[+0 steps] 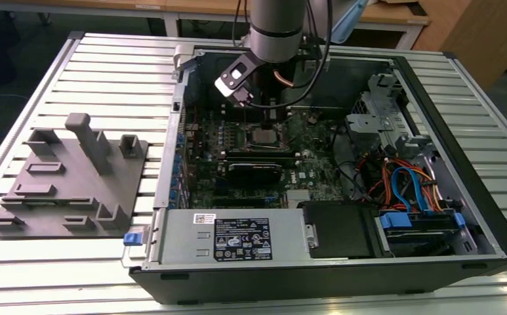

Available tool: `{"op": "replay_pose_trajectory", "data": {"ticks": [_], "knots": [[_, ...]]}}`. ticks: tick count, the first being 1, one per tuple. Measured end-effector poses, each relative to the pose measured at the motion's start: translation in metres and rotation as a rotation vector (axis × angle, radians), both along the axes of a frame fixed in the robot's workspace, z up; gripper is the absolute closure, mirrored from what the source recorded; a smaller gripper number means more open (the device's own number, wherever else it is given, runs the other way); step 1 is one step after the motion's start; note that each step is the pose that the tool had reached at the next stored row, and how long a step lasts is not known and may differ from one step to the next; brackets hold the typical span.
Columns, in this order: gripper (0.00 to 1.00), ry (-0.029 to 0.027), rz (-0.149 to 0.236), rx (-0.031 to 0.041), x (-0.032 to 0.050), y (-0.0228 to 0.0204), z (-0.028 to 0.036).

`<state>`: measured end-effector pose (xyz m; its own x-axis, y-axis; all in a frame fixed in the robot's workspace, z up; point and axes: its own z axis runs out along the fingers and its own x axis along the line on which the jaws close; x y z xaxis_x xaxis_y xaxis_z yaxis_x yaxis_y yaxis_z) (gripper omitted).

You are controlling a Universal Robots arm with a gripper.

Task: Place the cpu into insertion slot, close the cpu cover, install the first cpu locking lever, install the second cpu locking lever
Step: 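Close the cpu cover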

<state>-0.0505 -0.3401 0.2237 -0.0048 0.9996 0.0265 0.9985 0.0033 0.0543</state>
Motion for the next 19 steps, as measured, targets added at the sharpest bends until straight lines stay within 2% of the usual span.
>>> {"op": "replay_pose_trajectory", "data": {"ticks": [3,15,19], "knots": [[0.9,0.0,0.0,0.0007,0.0,0.0,0.0038],[0.9,0.0,0.0,0.0008,0.0008,0.0,0.0038],[0.9,0.0001,0.0,0.0007,0.0007,0.0,0.0068]]}}
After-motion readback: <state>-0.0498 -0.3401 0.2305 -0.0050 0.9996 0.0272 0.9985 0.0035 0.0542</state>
